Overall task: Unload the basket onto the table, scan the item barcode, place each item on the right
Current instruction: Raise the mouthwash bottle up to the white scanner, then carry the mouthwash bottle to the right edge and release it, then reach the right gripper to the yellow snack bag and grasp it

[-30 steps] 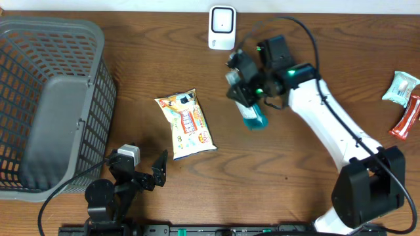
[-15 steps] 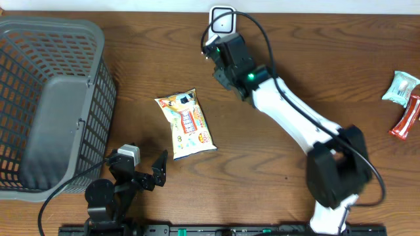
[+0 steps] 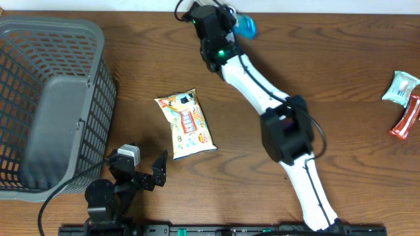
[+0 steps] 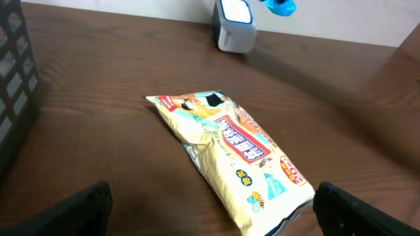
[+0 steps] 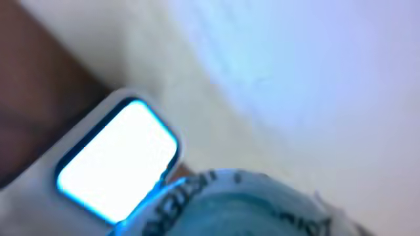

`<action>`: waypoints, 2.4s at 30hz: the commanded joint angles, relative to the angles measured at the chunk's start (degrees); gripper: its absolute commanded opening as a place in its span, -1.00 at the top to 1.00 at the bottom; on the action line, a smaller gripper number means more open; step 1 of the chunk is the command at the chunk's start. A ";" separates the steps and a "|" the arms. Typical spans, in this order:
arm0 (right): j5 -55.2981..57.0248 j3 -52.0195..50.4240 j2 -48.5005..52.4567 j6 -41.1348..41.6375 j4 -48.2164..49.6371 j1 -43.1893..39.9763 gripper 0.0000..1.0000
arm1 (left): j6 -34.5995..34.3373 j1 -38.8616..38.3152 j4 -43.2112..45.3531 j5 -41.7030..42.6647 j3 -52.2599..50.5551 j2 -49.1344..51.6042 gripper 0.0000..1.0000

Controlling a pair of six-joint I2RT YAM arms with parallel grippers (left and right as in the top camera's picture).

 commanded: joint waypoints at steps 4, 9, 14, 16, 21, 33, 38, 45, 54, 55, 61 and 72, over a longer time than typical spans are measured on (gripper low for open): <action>5.53 5.44 6.16 -14.01 11.52 0.39 0.34 | 0.94 0.13 -0.96 -0.09 -0.83 -0.13 -0.96; 5.53 5.46 8.61 -14.86 15.74 1.14 0.31 | 0.94 0.13 -0.96 -0.07 -0.83 -0.13 -0.95; 6.86 6.34 8.68 -19.65 19.39 1.92 0.31 | 0.94 0.13 -0.96 -0.07 -0.83 -0.13 -0.96; 8.44 7.02 8.07 -19.65 19.15 2.01 0.32 | 0.94 0.13 -0.96 -0.09 -0.83 -0.13 -0.96; 14.75 7.02 5.01 -16.26 14.32 1.49 0.35 | 0.94 0.13 -0.96 -0.07 -0.83 -0.13 -0.95; 25.44 6.99 1.22 12.48 -25.55 -14.67 0.44 | 0.94 0.13 -0.96 -0.07 -0.83 -0.13 -0.96; 14.62 6.03 1.25 29.38 -44.22 -24.50 0.46 | 0.94 0.13 -0.96 -0.07 -0.83 -0.13 -0.96; 7.56 4.48 1.27 36.44 -50.18 -37.55 0.52 | 0.94 0.13 -0.96 -0.07 -0.83 -0.13 -0.96; -1.20 4.50 1.05 44.17 -54.49 -45.59 -0.89 | 0.94 0.13 -0.96 -0.07 -0.83 -0.13 -0.96; -1.77 4.50 0.92 45.33 -54.82 -45.88 -0.98 | 0.94 0.13 -0.96 -0.07 -0.83 -0.13 -0.96; -4.72 4.55 -4.04 51.08 -56.68 -44.68 -0.98 | 0.94 0.13 -0.96 -0.07 -0.83 -0.13 -0.96; -72.30 4.55 -21.49 63.73 -67.58 -35.91 -0.99 | 0.94 0.13 -0.96 -0.07 -0.83 -0.13 -0.96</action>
